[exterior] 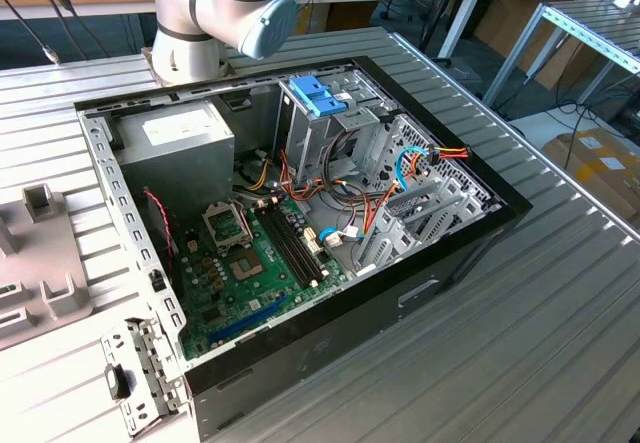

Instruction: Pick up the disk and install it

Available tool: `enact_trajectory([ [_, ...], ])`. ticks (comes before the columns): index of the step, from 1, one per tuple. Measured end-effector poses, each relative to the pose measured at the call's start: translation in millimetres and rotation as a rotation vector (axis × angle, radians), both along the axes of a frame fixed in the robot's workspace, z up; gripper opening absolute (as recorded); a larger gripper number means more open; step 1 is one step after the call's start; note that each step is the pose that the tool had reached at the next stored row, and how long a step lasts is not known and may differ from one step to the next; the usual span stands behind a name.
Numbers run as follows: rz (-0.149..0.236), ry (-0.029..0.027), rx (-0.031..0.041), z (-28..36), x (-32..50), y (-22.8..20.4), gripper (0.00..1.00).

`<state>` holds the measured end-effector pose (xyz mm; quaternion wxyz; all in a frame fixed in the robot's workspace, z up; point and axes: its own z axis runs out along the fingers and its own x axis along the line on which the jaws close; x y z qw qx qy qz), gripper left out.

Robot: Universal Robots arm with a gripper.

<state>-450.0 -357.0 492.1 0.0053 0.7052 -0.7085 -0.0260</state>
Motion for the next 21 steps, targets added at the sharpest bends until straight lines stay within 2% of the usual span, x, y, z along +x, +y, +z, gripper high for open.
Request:
enact_trajectory([
  [21, 0.0, 0.0, 0.0, -0.6, 0.0, -6.0, 0.37],
])
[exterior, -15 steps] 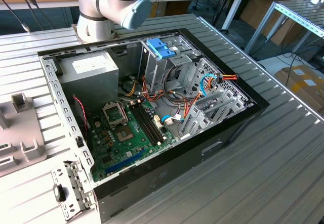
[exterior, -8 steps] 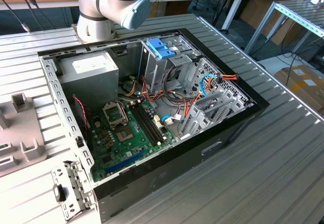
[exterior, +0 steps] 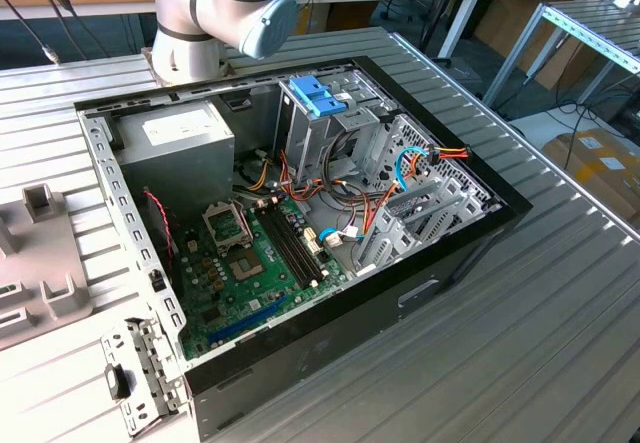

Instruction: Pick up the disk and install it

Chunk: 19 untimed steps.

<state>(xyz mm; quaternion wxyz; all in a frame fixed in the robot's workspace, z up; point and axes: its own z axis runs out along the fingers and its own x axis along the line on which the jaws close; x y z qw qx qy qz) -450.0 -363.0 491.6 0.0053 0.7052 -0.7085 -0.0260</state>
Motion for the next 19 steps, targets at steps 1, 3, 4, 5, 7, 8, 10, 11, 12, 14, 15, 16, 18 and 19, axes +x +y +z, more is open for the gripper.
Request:
enact_trajectory([
  [1, 0.0, 0.0001, 0.0, 0.0, 0.0, -0.2, 0.37],
  [3, 0.0, 0.0, 0.0, -0.1, 0.0, -0.8, 0.37],
  [4, 0.0, 0.0, 0.0, -0.1, 0.0, -1.1, 0.37],
  [5, 0.0, 0.0, -0.0001, -0.1, 0.0, -1.3, 0.37],
  [7, 0.0, 0.0001, -0.0001, -0.2, 0.1, -1.8, 0.37],
  [8, 0.0, 0.0, -0.0001, -0.3, 0.1, -2.2, 0.37],
  [10, 0.0, 0.0, -0.0001, -0.3, 0.1, -2.8, 0.37],
  [11, 0.0, 0.0, -0.0001, -0.4, 0.1, -3.3, 0.37],
  [12, 0.0, 0.0, -0.0001, -0.4, 0.1, -3.5, 0.37],
  [14, 0.0, 0.0, -0.0001, -0.5, 0.1, -3.9, 0.37],
  [15, 0.0, 0.0, -0.0001, -0.5, 0.1, -4.1, 0.37],
  [16, 0.0, 0.0, -0.0001, -0.5, 0.1, -4.3, 0.37],
  [18, 0.0, 0.0, -0.0001, -0.6, 0.1, -4.7, 0.37],
  [19, 0.0, 0.0, -0.0001, -0.6, 0.2, -5.1, 0.37],
])
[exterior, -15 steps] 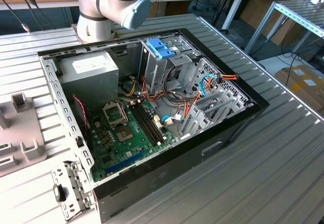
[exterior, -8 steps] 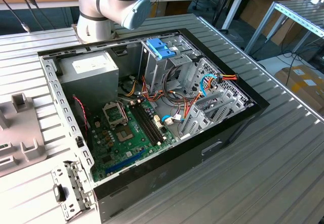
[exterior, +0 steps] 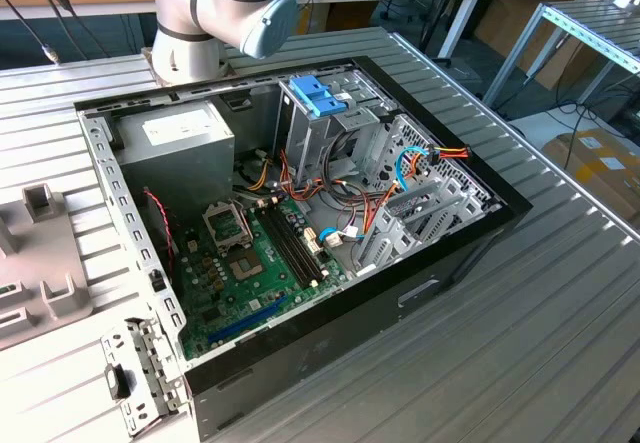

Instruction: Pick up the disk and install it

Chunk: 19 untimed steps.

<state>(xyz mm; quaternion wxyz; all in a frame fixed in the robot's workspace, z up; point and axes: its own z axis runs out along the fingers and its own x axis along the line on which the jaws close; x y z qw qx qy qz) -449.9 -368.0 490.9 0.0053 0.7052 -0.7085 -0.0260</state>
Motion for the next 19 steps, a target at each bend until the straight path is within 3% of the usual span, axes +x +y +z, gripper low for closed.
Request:
enact_trajectory([
  [19, 0.0, 0.0001, -0.0003, -0.4, 0.2, -3.8, 0.37],
])
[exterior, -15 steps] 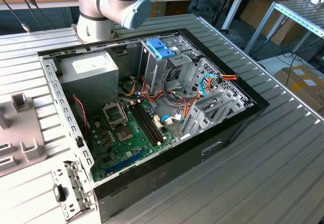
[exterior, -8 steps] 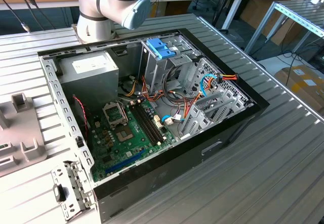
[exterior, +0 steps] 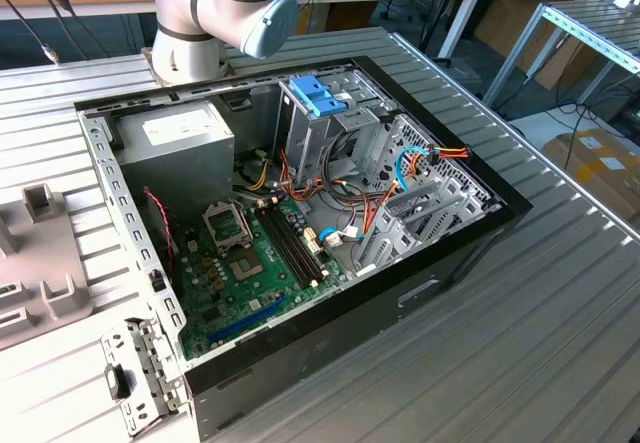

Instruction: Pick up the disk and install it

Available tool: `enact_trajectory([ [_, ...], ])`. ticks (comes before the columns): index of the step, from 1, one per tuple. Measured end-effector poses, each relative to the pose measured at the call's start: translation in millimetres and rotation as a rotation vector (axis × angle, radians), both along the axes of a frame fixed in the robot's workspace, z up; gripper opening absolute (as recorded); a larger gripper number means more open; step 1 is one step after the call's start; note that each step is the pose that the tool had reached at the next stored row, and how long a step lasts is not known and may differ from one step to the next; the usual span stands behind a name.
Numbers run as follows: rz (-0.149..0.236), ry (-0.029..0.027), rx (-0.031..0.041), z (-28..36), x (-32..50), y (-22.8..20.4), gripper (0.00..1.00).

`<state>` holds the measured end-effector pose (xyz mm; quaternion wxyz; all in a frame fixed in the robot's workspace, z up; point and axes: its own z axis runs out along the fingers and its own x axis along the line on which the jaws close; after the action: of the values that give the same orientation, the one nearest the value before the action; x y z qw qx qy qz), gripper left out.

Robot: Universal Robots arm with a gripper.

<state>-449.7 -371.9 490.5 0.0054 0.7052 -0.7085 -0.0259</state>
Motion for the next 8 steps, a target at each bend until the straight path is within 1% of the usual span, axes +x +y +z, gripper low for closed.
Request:
enact_trajectory([
  [8, 0.0, -0.0001, -0.0001, -0.2, 0.1, -1.6, 0.37],
])
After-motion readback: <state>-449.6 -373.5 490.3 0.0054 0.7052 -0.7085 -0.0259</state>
